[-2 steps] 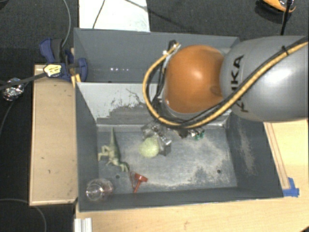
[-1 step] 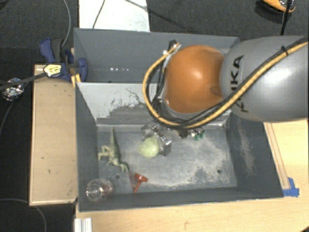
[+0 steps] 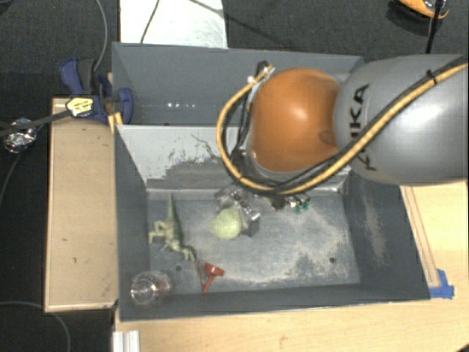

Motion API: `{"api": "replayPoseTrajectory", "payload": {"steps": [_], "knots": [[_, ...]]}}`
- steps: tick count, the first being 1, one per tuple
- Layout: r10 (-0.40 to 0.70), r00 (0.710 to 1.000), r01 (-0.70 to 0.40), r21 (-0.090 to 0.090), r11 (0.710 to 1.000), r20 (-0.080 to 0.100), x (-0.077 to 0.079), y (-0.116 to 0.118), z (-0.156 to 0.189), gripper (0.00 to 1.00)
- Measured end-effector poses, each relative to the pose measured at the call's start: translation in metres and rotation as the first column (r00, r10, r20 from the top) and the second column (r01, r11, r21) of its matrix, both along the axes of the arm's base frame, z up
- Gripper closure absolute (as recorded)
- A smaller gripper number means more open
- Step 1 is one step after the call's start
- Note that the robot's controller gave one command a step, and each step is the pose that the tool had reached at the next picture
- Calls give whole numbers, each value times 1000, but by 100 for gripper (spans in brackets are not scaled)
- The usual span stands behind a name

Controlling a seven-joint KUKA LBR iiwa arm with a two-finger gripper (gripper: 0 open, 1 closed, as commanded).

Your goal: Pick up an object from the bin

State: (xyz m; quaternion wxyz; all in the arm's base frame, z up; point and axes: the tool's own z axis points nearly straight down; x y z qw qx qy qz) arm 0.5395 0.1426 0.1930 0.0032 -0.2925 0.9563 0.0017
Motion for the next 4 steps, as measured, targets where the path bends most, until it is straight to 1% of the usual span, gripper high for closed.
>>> {"api": "replayPoseTrajectory", "payload": {"steps": [4], "knots": [[-2, 1000, 2, 0, 1000, -1, 0, 0, 0, 100]]}}
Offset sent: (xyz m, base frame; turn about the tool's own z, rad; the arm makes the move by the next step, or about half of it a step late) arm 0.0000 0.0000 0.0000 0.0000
